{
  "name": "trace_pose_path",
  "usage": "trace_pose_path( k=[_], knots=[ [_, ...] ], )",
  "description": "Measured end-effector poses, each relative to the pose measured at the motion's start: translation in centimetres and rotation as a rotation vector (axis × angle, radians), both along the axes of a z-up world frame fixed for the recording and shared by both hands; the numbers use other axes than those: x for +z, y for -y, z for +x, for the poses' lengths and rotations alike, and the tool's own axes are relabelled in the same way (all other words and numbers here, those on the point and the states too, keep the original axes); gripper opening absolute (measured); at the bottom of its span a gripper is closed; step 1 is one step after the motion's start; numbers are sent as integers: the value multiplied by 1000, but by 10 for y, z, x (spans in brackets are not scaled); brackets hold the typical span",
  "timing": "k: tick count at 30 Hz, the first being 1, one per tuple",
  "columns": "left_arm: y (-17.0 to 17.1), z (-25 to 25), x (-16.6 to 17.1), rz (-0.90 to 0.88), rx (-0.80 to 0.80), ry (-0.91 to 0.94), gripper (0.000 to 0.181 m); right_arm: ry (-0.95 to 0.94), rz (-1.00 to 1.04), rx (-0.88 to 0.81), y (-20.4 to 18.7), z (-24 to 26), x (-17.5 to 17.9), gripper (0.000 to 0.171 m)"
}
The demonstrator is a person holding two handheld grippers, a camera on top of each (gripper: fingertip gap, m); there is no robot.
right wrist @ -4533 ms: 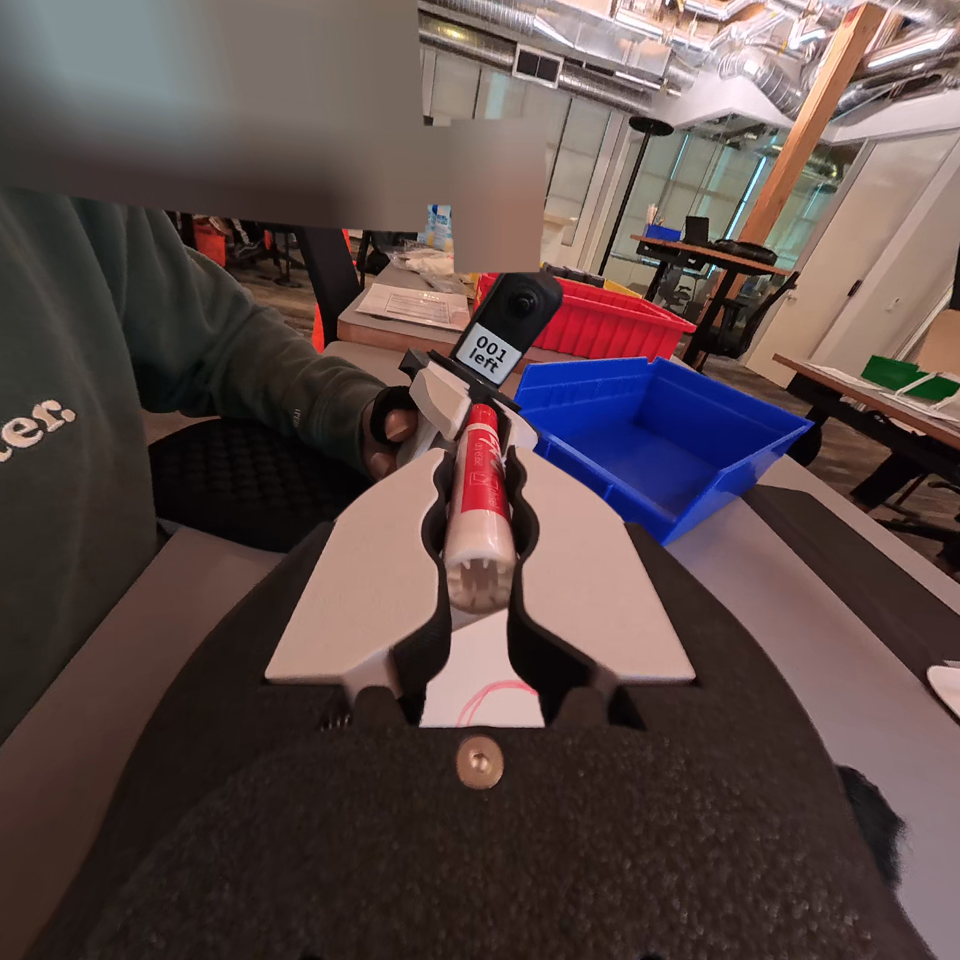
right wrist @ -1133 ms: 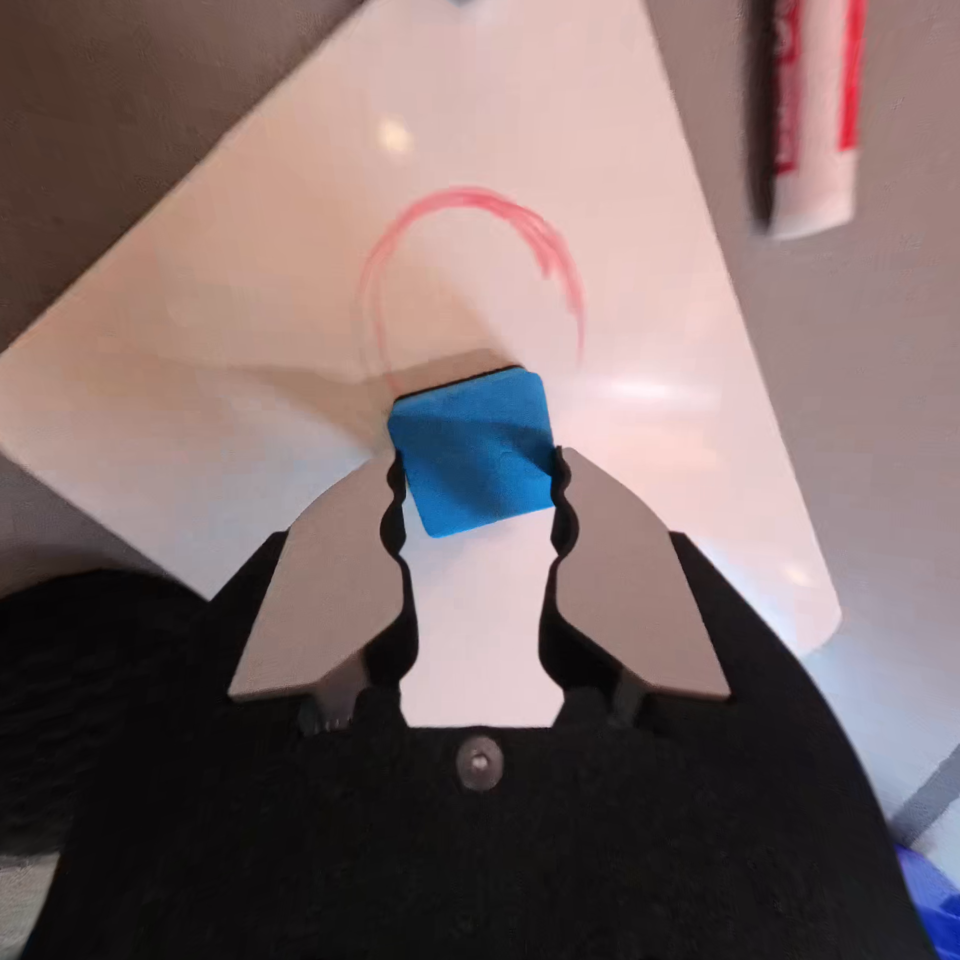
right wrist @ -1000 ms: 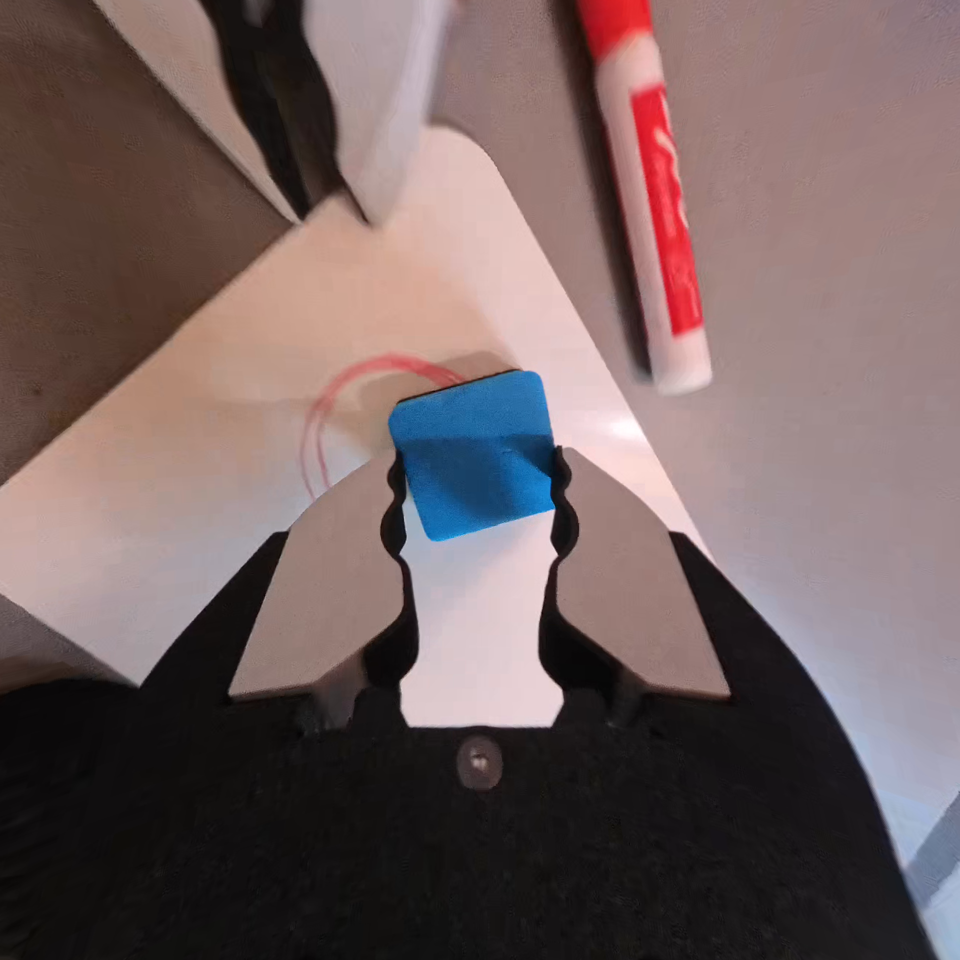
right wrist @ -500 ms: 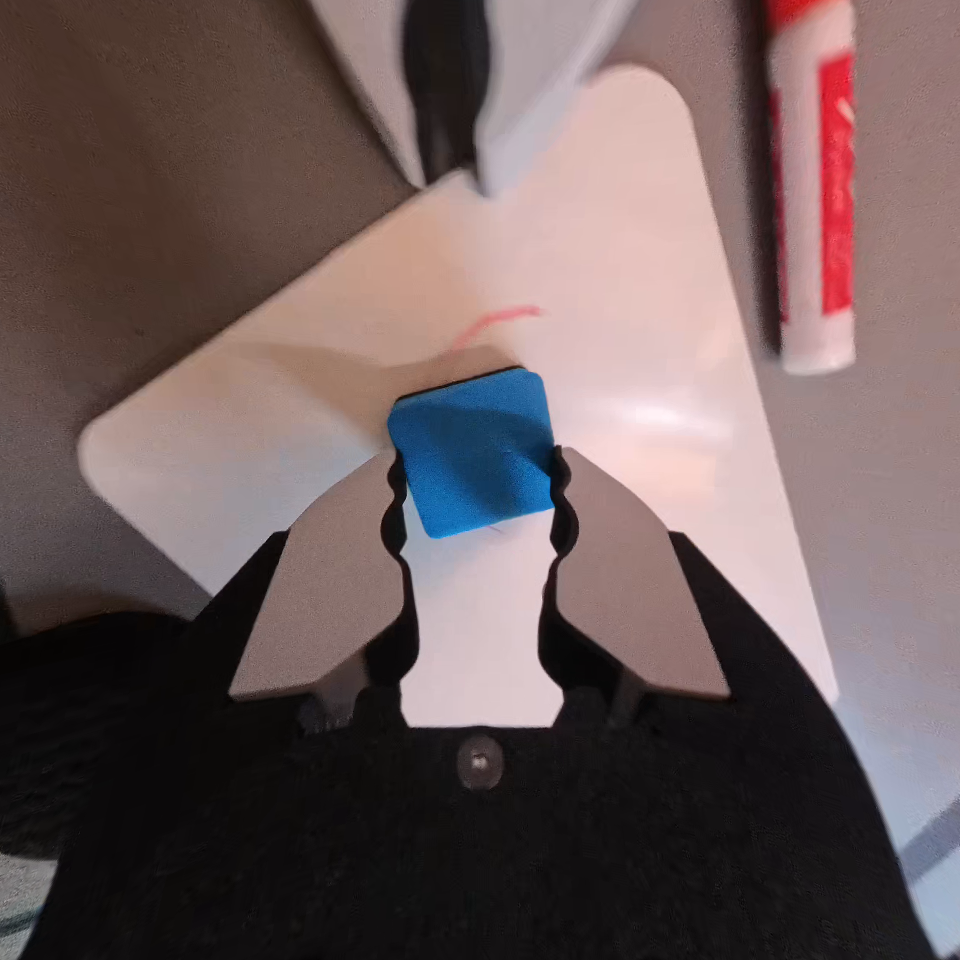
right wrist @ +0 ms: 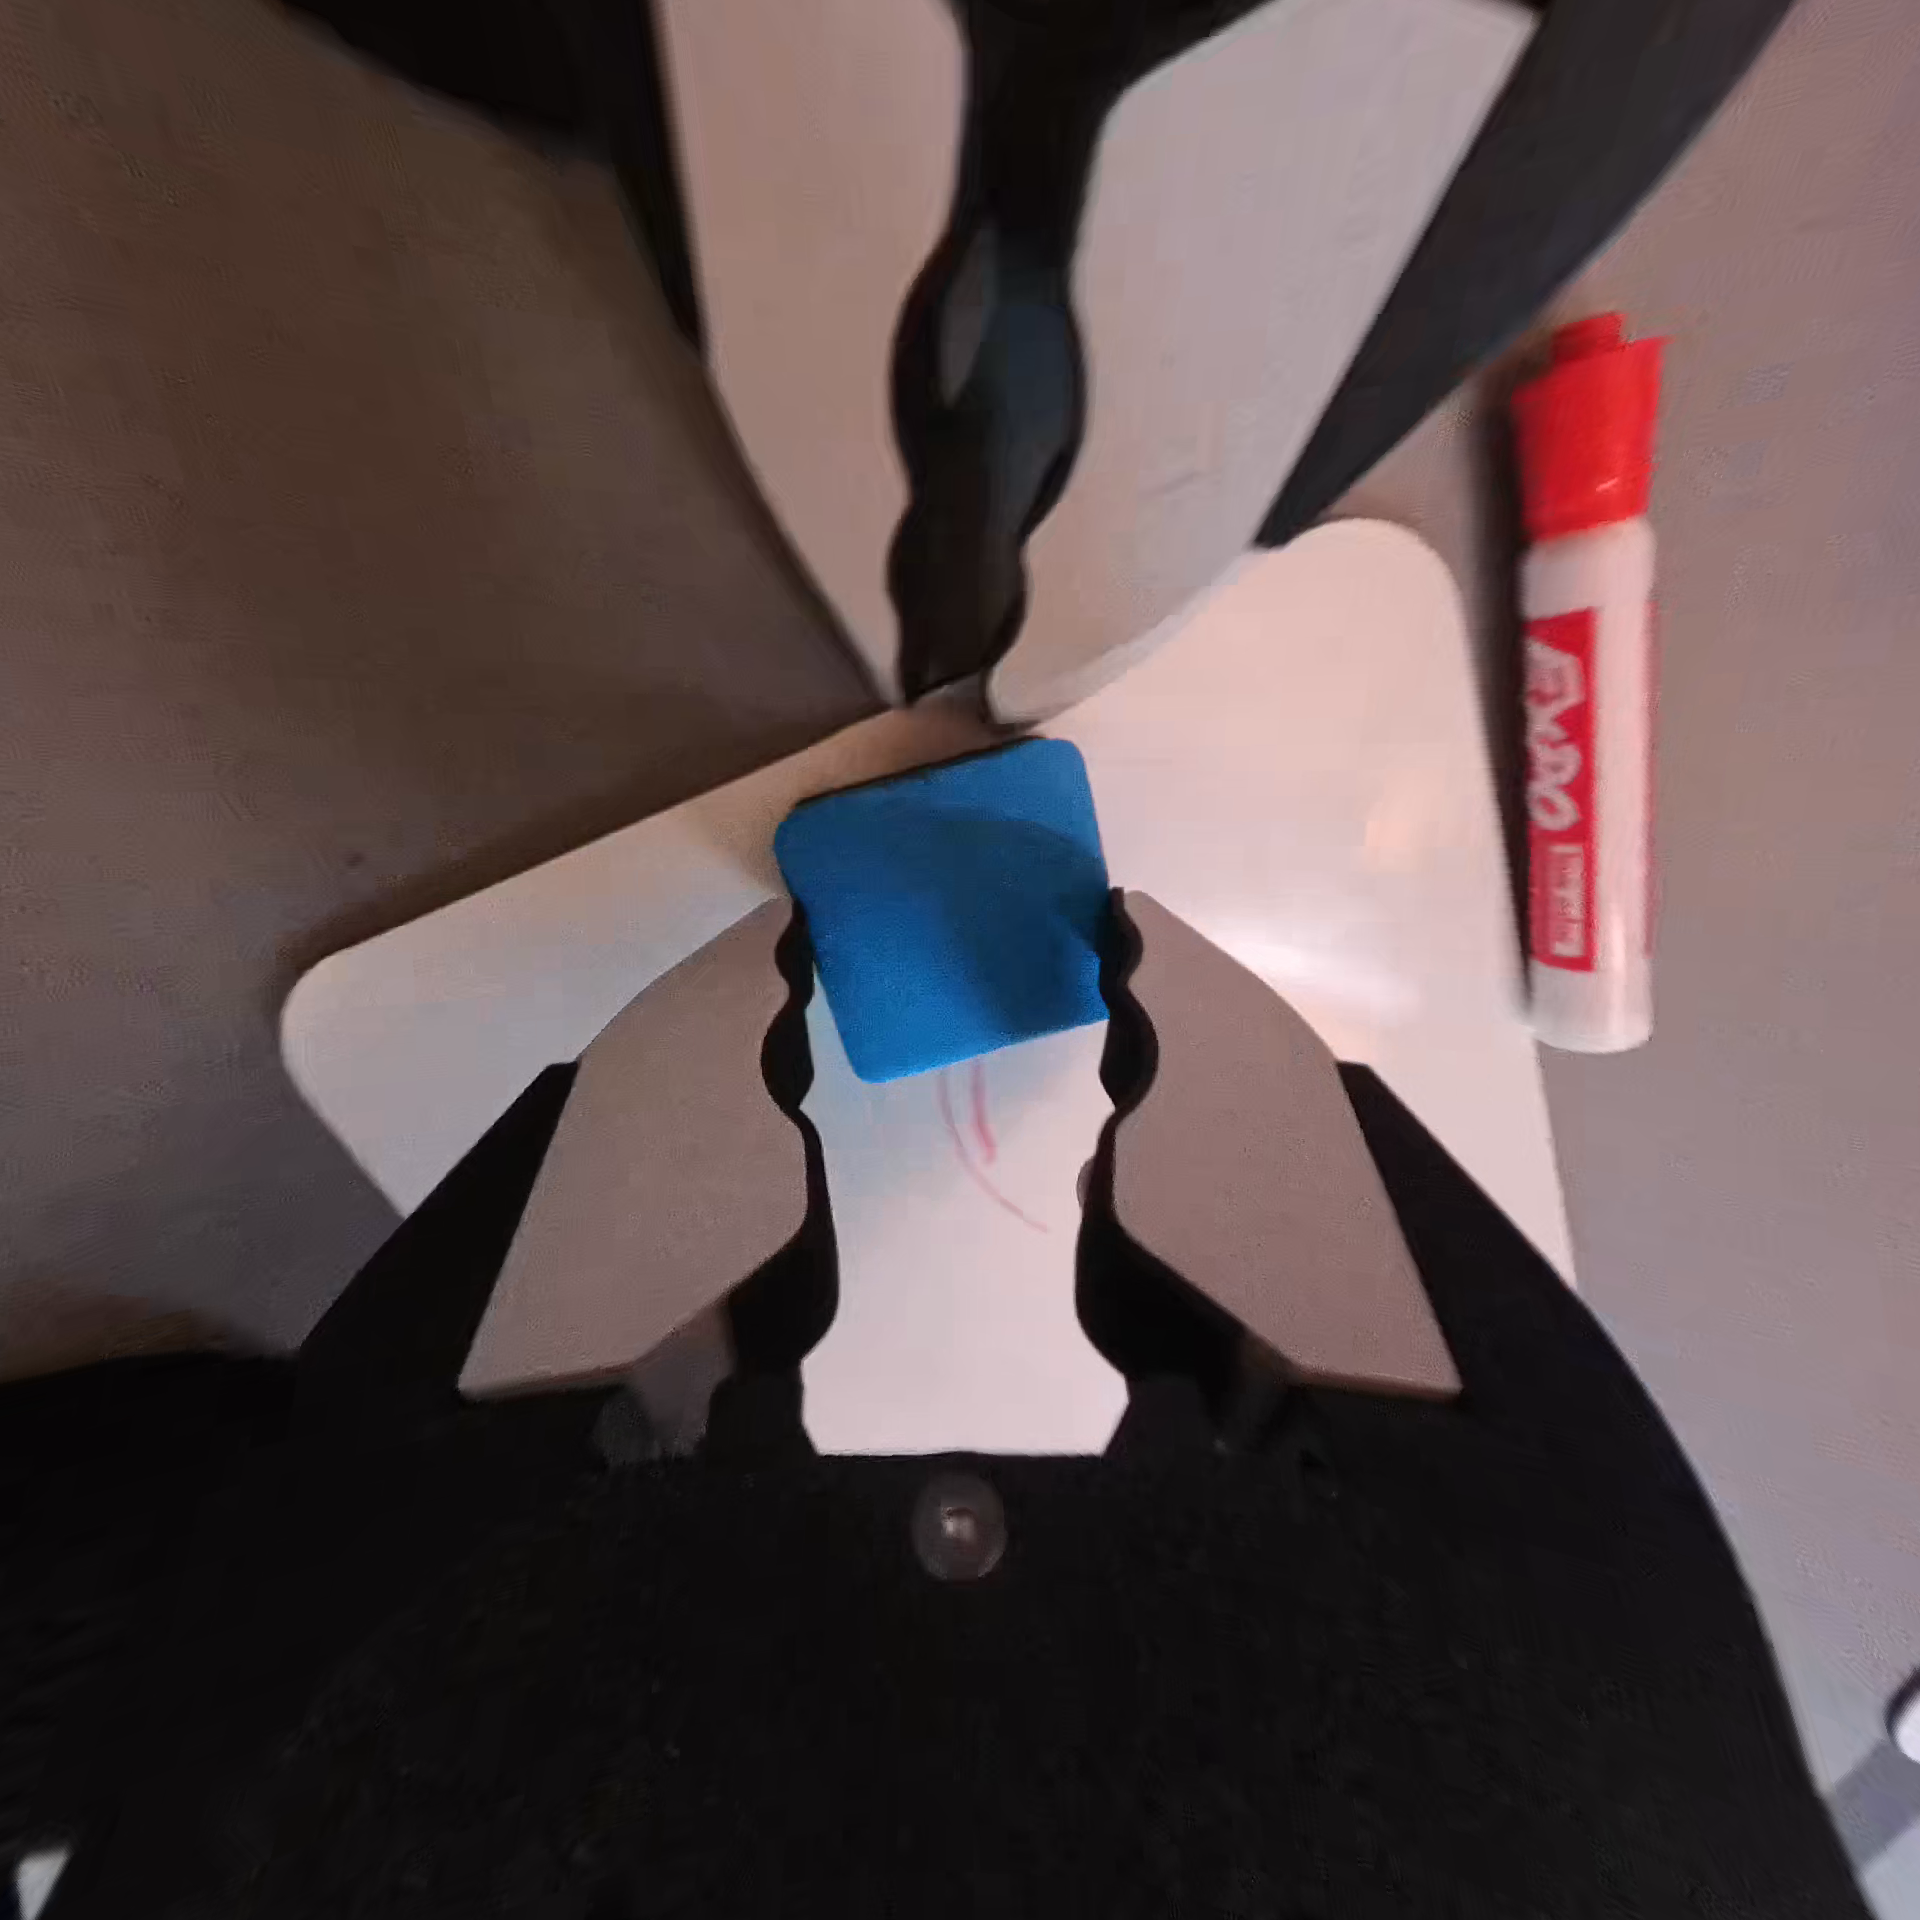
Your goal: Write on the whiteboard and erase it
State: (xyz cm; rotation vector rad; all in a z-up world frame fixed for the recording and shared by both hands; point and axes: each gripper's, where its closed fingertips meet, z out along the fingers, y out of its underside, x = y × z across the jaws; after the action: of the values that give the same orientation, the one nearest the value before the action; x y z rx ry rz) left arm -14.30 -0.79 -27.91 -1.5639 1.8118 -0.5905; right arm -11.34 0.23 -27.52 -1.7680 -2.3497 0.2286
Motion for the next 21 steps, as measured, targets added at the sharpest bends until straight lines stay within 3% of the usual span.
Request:
trace_pose_path(
  k=[2, 5, 8, 10, 12, 14, 17, 19, 21],
  knots=[
    [0, 0, 0, -2, 0, 1, 12, 60, -33, -44, -5, 24, 1, 54],
    [0, 0, 0, -3, -2, 1, 11, 37, 37, -156, -54, 17, 0, 54],
    [0, 0, 0, -1, -1, 1, 11, -38, 10, -49, -16, -4, 0, 54],
    [0, 0, 0, -1, 0, 1, 11, 6, -4, -34, 4, 26, 0, 54],
    [0, 1, -1, -1, -2, 1, 11, 41, 19, -174, -25, 59, 0, 54],
    [0, 1, -1, -3, -4, 0, 10, -4, 23, -294, -55, 58, -1, 54],
    [1, 0, -1, 14, -12, -1, 3, -70, 21, -162, -19, 27, -1, 54],
    [1, 0, -1, 15, -12, -2, 4, -32, 17, -123, 3, 44, 0, 55],
    [1, 1, -1, 13, -11, -2, 4, 23, 25, -223, -17, 75, 0, 55]
  ],
)
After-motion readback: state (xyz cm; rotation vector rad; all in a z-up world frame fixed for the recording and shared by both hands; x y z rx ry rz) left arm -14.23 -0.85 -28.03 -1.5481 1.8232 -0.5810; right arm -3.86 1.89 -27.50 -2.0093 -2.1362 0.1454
